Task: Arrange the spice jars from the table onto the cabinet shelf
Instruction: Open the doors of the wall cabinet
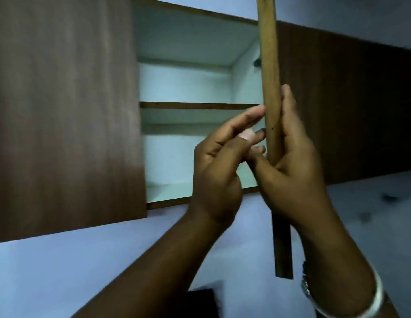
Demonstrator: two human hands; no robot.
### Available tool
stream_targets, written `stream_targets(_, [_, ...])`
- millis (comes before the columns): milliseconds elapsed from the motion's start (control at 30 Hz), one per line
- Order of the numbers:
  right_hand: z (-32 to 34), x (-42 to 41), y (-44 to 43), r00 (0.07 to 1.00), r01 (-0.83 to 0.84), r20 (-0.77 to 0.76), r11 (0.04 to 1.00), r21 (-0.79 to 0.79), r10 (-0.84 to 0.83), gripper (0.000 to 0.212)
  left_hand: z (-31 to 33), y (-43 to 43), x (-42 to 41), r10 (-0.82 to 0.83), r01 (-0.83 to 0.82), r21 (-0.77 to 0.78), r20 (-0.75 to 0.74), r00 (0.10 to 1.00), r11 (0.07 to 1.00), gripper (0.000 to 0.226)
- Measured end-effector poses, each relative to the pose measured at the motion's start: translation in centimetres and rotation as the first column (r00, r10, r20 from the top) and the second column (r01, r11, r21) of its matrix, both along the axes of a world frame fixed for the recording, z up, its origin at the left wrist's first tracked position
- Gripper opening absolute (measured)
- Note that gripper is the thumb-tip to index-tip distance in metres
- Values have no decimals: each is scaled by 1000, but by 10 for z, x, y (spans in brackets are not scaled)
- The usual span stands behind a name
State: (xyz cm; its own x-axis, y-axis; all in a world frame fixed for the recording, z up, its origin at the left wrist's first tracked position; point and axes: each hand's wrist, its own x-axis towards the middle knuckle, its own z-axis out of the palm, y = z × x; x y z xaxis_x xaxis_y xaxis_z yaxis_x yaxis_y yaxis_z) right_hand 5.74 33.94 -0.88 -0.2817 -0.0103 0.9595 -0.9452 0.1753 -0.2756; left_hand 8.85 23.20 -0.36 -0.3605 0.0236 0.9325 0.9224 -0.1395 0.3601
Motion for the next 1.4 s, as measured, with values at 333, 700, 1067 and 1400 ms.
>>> stream_targets(333, [-5,-6,200,998,14,59,992,-124,-7,68,4,169,-67,155,-291,-175,-540,827,941,37])
stream_targets(700, [-7,-50,309,935,81,352,946,-315,38,51,-8,282,-112,301,-559,-290,-608,734,777,51])
stream_targets(1067, [-16,-41,274,898,407,252,898,-168,-360,57,0,257,-104,106,-429,-395,-624,774,812,57])
stream_targets(1400, [-3,-48,96,891,-441,-93,800,-407,444,54,10,113,-93,205,-571,-224,-781,590,790,59])
